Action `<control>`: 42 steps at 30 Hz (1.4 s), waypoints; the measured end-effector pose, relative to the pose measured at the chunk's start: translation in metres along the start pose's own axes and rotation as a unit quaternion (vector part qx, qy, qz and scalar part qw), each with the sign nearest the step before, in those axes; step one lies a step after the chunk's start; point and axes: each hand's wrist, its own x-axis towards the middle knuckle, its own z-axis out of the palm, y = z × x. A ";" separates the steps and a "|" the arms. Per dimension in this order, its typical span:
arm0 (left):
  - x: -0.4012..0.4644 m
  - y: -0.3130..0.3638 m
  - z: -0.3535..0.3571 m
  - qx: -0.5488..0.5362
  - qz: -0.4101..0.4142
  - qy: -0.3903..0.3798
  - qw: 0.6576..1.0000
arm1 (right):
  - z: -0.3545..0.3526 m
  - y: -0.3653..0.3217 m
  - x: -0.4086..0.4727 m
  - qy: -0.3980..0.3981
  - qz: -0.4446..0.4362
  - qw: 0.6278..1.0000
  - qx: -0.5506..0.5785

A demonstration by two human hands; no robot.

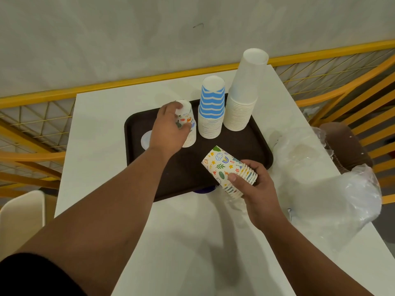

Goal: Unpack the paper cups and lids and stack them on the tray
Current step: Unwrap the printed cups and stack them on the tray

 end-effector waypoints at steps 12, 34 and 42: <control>-0.098 0.042 0.001 -0.502 -0.308 -0.064 0.806 | 0.015 -0.004 0.001 -0.029 -0.001 0.999 0.038; -0.023 0.052 -0.036 -0.246 0.003 0.136 0.960 | 0.014 -0.004 0.003 0.008 -0.029 0.999 -0.029; 0.019 0.024 -0.024 -0.082 0.054 0.110 0.989 | 0.011 -0.004 0.003 0.010 -0.026 0.999 -0.035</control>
